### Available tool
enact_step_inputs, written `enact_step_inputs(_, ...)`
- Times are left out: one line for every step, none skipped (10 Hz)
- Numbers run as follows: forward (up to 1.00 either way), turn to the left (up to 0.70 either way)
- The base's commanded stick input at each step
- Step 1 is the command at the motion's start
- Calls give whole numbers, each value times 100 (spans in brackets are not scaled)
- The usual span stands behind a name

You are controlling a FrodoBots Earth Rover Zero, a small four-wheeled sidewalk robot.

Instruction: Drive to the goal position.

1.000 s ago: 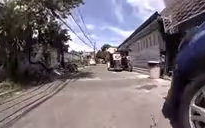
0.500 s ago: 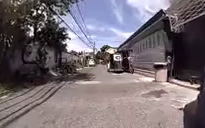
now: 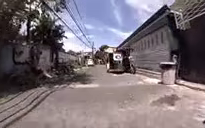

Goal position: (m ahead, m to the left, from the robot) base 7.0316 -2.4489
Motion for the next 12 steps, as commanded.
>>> enact_step_inputs(85, 0)
enact_step_inputs(85, 0)
enact_step_inputs(85, 0)
enact_step_inputs(85, 0)
enact_step_inputs(85, 0)
enact_step_inputs(85, 0)
enact_step_inputs(85, 0)
enact_step_inputs(85, 0)
enact_step_inputs(85, 0)
enact_step_inputs(85, 16)
enact_step_inputs(85, 33)
enact_step_inputs(85, 27)
